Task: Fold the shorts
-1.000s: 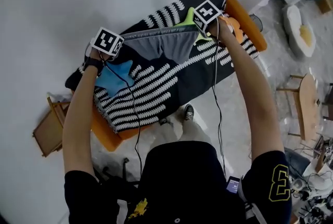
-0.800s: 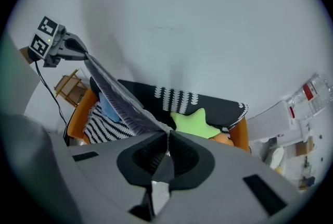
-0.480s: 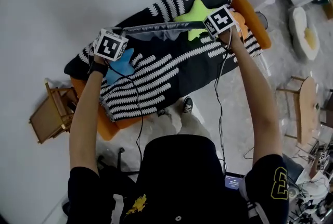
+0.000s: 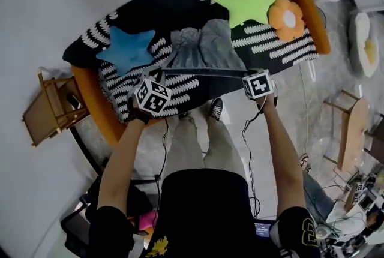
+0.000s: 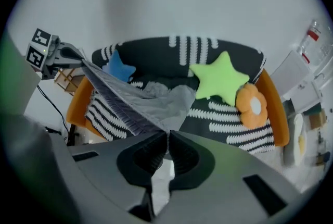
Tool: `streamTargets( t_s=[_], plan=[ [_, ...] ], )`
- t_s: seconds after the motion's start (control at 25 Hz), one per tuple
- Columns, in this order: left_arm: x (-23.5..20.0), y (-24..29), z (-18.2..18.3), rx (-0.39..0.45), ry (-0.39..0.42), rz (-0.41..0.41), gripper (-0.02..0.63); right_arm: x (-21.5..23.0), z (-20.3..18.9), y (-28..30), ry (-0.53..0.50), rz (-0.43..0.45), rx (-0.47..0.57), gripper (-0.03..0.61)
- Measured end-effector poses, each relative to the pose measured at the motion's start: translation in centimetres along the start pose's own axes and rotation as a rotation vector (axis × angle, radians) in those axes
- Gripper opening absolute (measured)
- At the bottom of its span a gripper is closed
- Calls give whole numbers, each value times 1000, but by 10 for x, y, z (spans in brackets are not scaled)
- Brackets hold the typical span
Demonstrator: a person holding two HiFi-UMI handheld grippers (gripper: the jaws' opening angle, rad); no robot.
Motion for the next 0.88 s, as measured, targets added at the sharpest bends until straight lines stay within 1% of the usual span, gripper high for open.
streamTargets(
  t_s=[0.08, 0.16, 0.28, 0.4, 0.52, 0.64, 0.72, 0.88],
  plan=[
    [30, 20, -50, -51, -17, -35, 28, -26, -61, 33, 42, 43, -101, 34],
    [56, 42, -95, -86, -41, -70, 28, -40, -109, 61, 28, 40, -174, 34],
    [95, 66, -157, -131, -54, -115, 28, -55, -153, 94, -41, 14, -159, 33],
    [137, 80, -207, -168, -48, -159, 28, -67, -202, 110, -49, 6, -184, 34],
    [166, 100, -245, -191, -59, -184, 28, -73, -240, 132, -38, 2, -197, 34],
    [187, 119, -278, -214, -94, -203, 28, -78, -270, 153, -15, -12, -185, 34],
    [194, 132, -292, -223, -111, -204, 28, -79, -283, 165, -5, -27, -173, 34],
    [202, 148, -306, -231, -114, -194, 28, -83, -303, 180, 32, -45, -162, 34]
  ],
)
Point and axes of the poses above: the fingertips, and each gripper's own axes: y forward along the fingers, x to its right, z out of its top, the point moved 6 cm from there along -y, backward along the fingers, and after that the axes turned 11 degrees about x, right-handed, at the moved point
